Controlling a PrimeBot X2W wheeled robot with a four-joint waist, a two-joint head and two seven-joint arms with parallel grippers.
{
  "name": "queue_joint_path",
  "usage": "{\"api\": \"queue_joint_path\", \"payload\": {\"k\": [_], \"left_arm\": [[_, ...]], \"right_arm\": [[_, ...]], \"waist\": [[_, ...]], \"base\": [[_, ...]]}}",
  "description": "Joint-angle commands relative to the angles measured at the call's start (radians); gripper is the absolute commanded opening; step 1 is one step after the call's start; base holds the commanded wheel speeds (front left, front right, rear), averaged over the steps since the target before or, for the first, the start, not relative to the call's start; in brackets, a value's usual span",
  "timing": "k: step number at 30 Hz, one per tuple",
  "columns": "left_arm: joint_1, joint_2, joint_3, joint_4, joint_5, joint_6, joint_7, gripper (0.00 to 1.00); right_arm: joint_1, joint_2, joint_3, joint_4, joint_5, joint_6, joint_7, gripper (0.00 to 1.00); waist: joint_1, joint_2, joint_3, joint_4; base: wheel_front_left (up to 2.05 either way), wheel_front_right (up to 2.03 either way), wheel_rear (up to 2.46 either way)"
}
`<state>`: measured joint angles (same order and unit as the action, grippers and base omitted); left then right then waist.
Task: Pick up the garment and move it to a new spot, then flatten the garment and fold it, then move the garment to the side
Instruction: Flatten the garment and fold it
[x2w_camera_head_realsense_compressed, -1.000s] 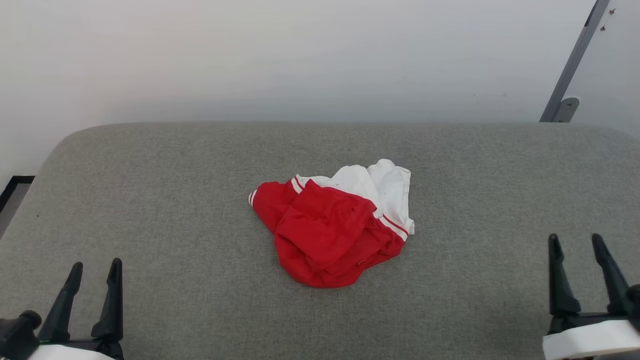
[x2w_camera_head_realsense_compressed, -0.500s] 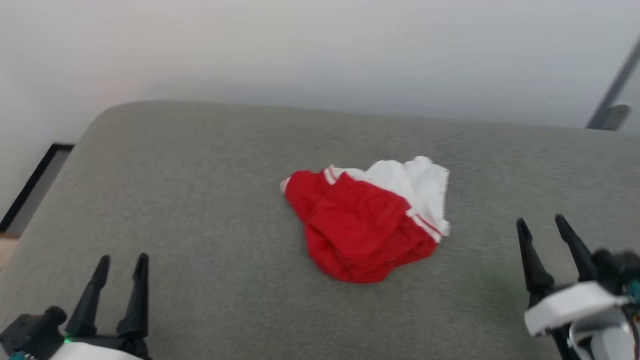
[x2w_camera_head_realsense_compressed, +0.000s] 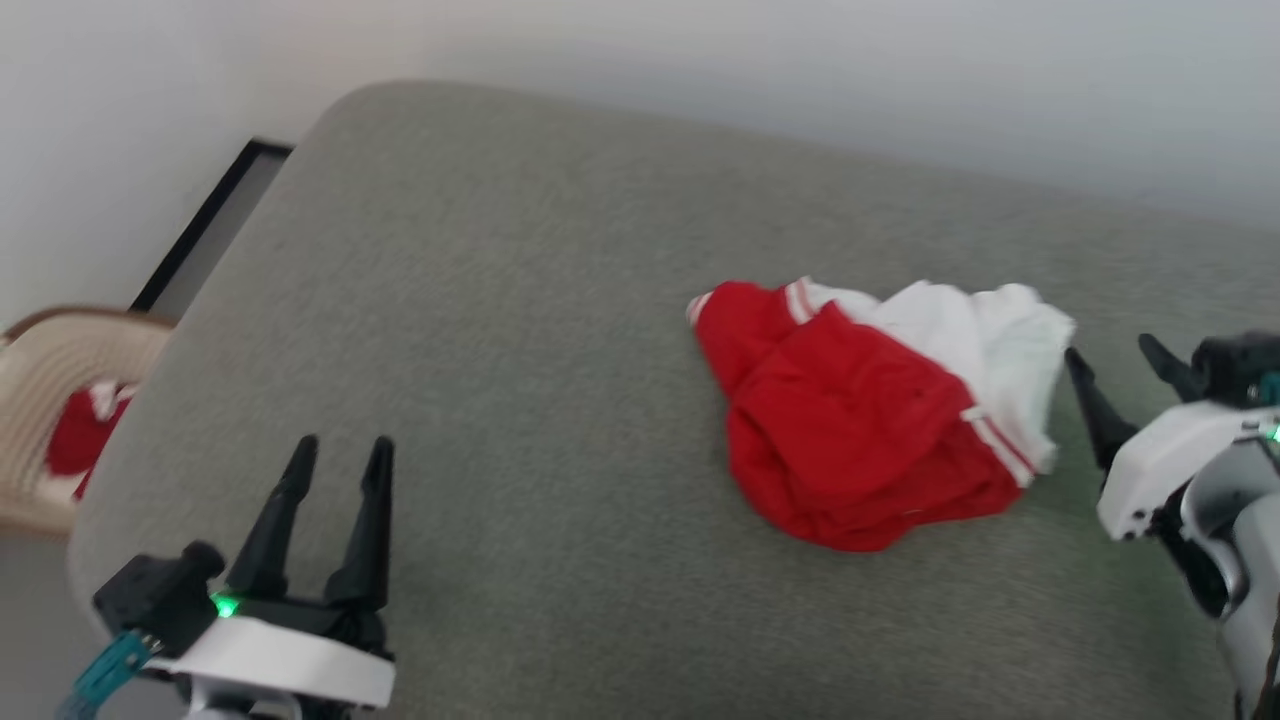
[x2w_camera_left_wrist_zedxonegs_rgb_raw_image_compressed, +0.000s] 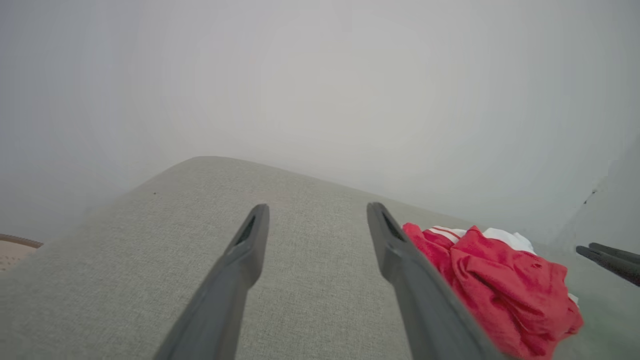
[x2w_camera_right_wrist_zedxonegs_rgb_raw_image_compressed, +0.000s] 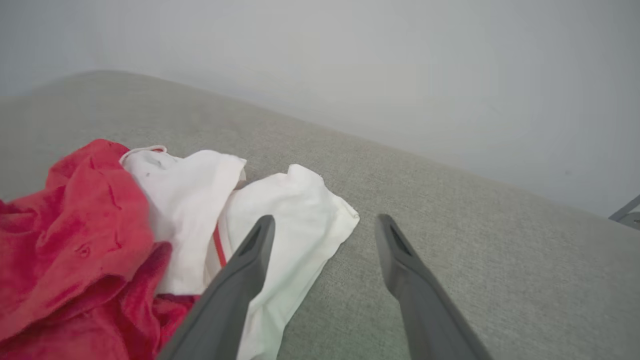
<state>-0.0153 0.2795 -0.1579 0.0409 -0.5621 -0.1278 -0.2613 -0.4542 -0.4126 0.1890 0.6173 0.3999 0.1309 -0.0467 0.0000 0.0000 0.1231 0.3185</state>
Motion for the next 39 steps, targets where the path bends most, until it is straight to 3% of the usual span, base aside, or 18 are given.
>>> {"api": "queue_joint_path", "payload": {"k": [1, 8, 14, 15, 17, 18, 19, 30, 39], "left_arm": [[-0.025, -0.009, -0.01, 0.003, 0.002, -0.003, -0.006, 1.0], [-0.072, -0.029, -0.047, 0.016, -0.003, -0.003, -0.006, 1.0], [-0.093, -0.043, -0.056, 0.029, -0.02, -0.004, -0.005, 1.0], [-0.098, -0.045, -0.057, 0.032, -0.026, -0.004, -0.005, 1.0], [-0.099, -0.046, -0.06, 0.035, -0.028, -0.004, -0.005, 1.0], [-0.102, -0.048, -0.061, 0.037, -0.031, -0.004, -0.005, 1.0], [-0.105, -0.049, -0.06, 0.038, -0.03, -0.004, -0.005, 1.0], [-0.082, -0.03, -0.014, 0.033, -0.041, -0.004, -0.005, 1.0], [-0.062, -0.004, 0.034, 0.029, -0.041, -0.004, -0.006, 1.0]], "right_arm": [[-0.032, -0.008, 0.012, 0.037, 0.02, 0.0, 0.038, 1.0], [-0.144, -0.047, 0.09, 0.179, 0.068, 0.0, 0.242, 1.0], [-0.205, -0.047, 0.173, 0.297, 0.146, 0.0, 0.507, 1.0], [-0.21, -0.043, 0.194, 0.343, 0.174, 0.0, 0.614, 1.0], [-0.208, -0.037, 0.214, 0.351, 0.182, 0.0, 0.665, 1.0], [-0.209, -0.037, 0.233, 0.346, 0.192, 0.0, 0.691, 0.42], [-0.218, -0.046, 0.24, 0.343, 0.203, 0.0, 0.708, 0.0], [-0.257, -0.145, 0.255, 0.158, 0.298, -0.001, 0.674, 0.0], [-0.055, -0.23, 0.136, -0.096, 0.379, 0.0, 0.654, 0.0]], "waist": [[0.0, 0.0, 0.046, 0.05], [0.0, 0.0, 0.094, 0.102], [0.0, 0.0, 0.125, 0.124], [0.0, 0.0, 0.13, 0.126], [0.0, 0.0, 0.132, 0.126], [0.0, 0.0, 0.135, 0.126], [0.0, 0.0, 0.137, 0.125], [0.0, 0.0, 0.107, 0.033], [0.0, 0.0, 0.082, -0.088]], "base": [[0.0, 0.0, 0.0], [0.0, 0.0, 0.0], [0.0, 0.0, 0.0], [0.0, 0.0, 0.0], [0.0, 0.0, 0.0], [0.0, 0.0, 0.0], [0.0, 0.0, 0.0], [0.0, 0.0, 0.0], [0.0, 0.0, 0.0]]}}
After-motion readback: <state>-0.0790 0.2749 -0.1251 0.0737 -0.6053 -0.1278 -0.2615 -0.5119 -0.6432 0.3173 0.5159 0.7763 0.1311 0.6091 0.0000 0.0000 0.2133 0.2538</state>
